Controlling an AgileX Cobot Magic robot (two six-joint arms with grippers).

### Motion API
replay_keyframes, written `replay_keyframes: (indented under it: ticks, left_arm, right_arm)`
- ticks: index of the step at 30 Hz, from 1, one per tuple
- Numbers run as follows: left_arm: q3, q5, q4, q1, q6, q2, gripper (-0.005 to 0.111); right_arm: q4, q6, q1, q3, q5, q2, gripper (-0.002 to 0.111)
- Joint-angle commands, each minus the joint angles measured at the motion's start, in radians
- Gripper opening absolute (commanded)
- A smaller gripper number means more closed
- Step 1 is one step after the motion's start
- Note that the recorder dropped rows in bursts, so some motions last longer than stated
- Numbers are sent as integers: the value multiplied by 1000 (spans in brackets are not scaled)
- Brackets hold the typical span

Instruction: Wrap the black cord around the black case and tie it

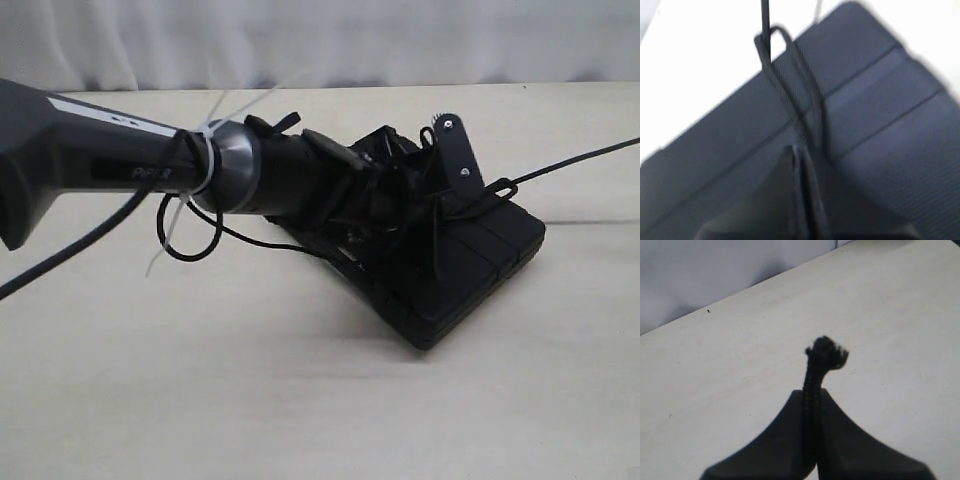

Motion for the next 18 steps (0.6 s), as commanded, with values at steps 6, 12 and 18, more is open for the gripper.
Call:
replay_keyframes:
  ticks: [6,12,18]
  left_arm:
    - [-51,287,-14,-1,28,-62,0]
    - [-201,297,-34,-52,32,45,0]
    - [-433,229,-50,-74,32,238,0]
  right_arm:
    - [36,-32,57,6,-67,4,4]
    - [46,-32,139,6,-90,4,4]
    - [41,-78,254,3,-151,4,4]
